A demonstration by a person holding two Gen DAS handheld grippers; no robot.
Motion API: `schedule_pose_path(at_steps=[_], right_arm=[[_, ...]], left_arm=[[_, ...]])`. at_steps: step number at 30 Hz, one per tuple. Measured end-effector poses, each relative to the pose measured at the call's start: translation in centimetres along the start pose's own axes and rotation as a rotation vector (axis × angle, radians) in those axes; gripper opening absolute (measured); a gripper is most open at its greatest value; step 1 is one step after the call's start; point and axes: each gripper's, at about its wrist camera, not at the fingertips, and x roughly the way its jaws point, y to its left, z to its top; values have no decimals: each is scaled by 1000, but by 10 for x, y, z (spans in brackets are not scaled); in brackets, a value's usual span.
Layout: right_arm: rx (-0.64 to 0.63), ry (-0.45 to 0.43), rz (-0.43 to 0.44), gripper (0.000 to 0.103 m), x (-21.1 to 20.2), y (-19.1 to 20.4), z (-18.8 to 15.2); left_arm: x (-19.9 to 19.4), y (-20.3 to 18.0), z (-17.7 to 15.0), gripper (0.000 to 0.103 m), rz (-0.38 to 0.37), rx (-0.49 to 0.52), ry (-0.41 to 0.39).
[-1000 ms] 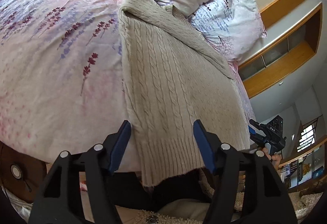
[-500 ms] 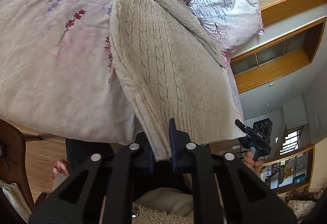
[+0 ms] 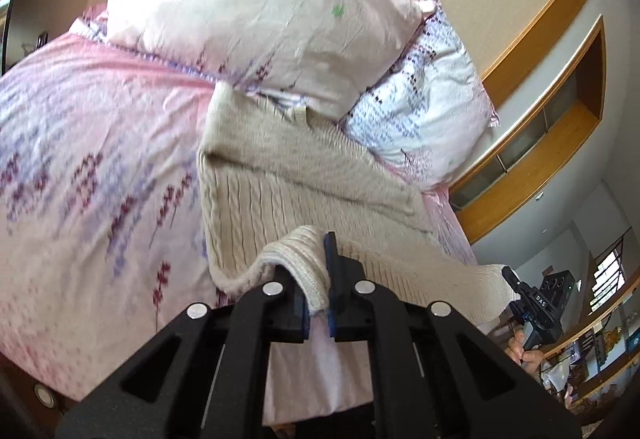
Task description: Fold small clothes
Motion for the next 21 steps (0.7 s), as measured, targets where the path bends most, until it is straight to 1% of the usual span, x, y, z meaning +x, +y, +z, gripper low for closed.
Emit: schedule_pose_path(at_steps=[2,5,8,11,15,21], right_arm=[[-37,-48,-9,8,2,6,13],[-74,-92,-33,8,15,11,32],[-120,-129,-90,8,39,14,50],[-157,-142,-148,8,67,13,64],[-171,-103,-231,8,108,2,76],[-96,-7,-328,8,164,-31,88]], left_arm=[[2,-6,21,5,11,29,-40],[13,-16,54,5,36,63,-75],[34,-23,84,5,82,99,-100],[62,-25,110,5,132,124,-114],[104,-15,131,5,179,115,-97],[157,2,148,5,219,107,-53]])
